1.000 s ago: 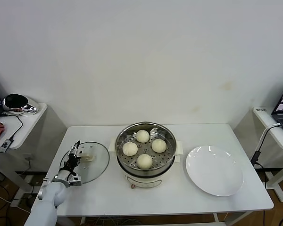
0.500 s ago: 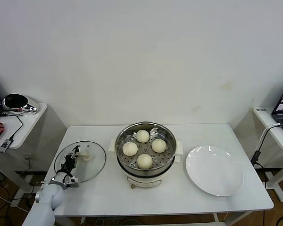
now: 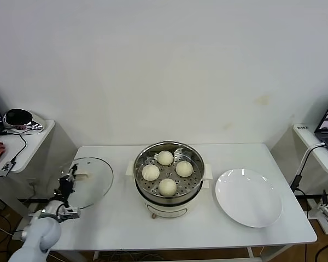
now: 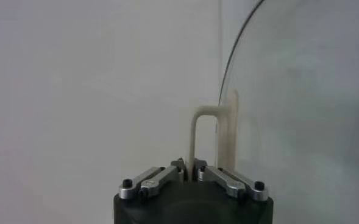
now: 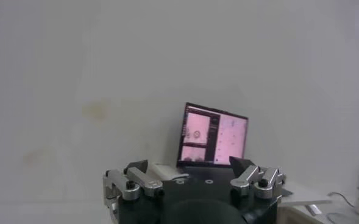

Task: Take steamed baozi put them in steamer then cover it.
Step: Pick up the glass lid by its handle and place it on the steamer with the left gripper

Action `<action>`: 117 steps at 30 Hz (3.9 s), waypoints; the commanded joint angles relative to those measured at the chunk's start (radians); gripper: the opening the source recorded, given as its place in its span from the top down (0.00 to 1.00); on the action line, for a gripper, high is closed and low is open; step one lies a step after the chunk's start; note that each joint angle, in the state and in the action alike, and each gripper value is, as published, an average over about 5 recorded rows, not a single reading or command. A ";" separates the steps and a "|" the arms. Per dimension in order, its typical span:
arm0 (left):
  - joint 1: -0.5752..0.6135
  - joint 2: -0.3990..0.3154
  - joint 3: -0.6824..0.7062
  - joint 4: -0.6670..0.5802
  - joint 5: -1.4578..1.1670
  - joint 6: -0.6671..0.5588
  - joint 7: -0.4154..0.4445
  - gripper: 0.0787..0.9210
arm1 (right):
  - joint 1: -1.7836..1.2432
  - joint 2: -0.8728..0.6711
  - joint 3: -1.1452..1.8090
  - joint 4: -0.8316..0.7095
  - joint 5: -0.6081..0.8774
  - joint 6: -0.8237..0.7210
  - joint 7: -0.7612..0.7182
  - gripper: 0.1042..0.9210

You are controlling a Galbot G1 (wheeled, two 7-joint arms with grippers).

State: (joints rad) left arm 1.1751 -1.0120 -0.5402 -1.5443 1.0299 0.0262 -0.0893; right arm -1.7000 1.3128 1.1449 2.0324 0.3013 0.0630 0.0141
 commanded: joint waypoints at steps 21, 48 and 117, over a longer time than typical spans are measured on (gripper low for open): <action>-0.236 0.083 0.469 -0.580 -0.108 0.570 0.349 0.91 | 0.043 0.012 -0.179 -0.031 -0.246 0.038 -0.025 0.12; -0.346 -0.340 0.714 -0.325 0.287 0.571 0.424 0.91 | 0.031 0.055 -0.196 -0.021 -0.323 0.049 -0.030 0.12; 0.404 -0.220 0.325 -0.901 -0.331 0.326 0.072 0.27 | 0.005 0.020 -0.223 -0.054 -0.300 0.094 -0.035 0.12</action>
State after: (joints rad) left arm 1.1353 -1.3039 0.0157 -2.0824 1.1734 0.5184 0.1837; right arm -1.6873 1.3520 0.9291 1.9786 -0.0141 0.1523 -0.0181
